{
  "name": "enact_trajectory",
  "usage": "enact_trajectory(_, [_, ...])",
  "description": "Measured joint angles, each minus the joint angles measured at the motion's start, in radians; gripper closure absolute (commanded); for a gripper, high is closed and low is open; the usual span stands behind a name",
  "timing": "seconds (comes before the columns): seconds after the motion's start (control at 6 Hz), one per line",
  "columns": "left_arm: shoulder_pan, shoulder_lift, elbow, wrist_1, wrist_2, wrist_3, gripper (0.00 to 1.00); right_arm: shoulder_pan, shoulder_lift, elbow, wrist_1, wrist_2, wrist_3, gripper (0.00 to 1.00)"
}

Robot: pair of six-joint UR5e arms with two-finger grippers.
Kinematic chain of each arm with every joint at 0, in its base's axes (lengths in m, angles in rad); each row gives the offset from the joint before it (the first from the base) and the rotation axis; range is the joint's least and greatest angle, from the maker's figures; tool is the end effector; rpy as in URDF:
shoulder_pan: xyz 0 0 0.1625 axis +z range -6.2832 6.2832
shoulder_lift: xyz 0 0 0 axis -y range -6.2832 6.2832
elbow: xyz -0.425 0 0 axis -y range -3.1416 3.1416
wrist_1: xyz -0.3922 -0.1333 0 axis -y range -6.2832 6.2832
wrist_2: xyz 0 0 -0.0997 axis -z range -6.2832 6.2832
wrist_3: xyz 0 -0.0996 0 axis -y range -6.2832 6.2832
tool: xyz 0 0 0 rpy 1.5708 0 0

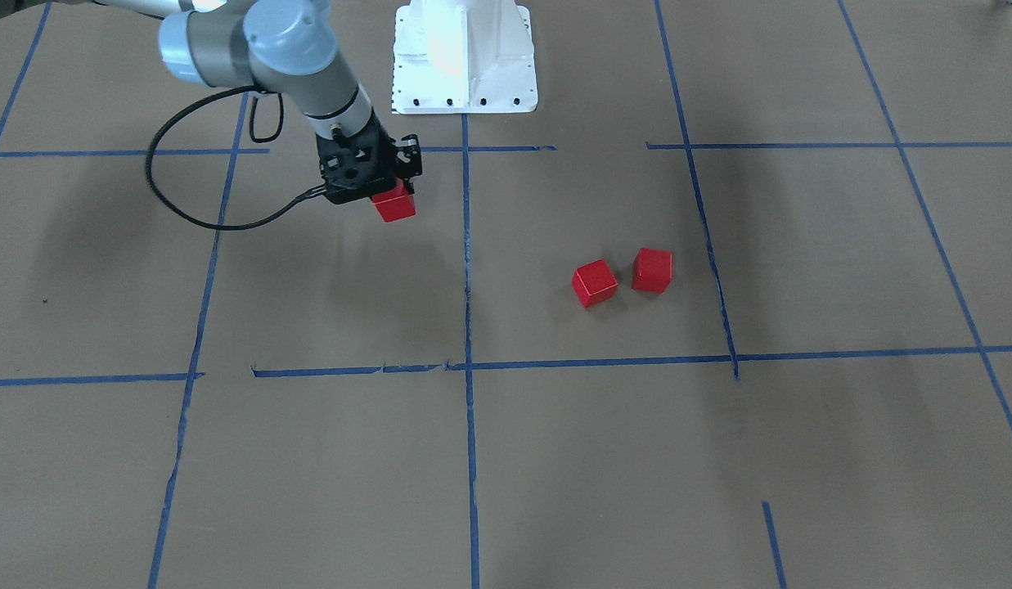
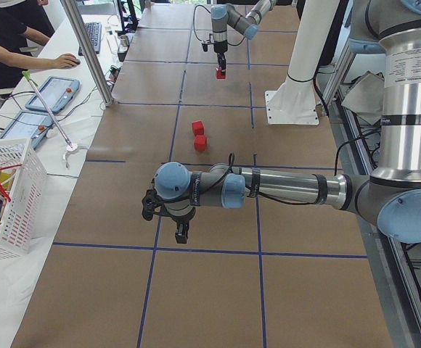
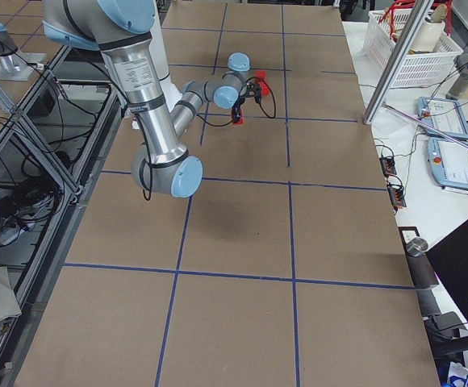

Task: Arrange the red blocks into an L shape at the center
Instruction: 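Carry the red cube with the right gripper toward the table center, then lower the red cube at the grid center and open the right gripper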

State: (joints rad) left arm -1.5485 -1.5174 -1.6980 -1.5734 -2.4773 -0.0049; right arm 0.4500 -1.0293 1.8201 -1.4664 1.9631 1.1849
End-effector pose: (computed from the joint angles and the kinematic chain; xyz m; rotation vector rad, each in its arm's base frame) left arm -0.0443 -0.4737 0.6116 0.0588 0.9070 0.0508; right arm -0.5250 -0.3594 0.2276 0.0244 -0.9550 -0.1164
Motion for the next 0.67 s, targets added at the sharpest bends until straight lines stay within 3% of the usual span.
enact_trajectory(0.33, [0.015, 0.0, -0.002, -0.012, 0.0, -0.001, 0.0, -0.06, 0.143, -0.133, -0.015, -0.091, 0.124, 1.0])
enact_trajectory(0.67, [0.019, 0.001, -0.002, -0.025, 0.0, 0.0, 0.0, -0.071, 0.19, -0.201, -0.015, -0.109, 0.191, 0.98])
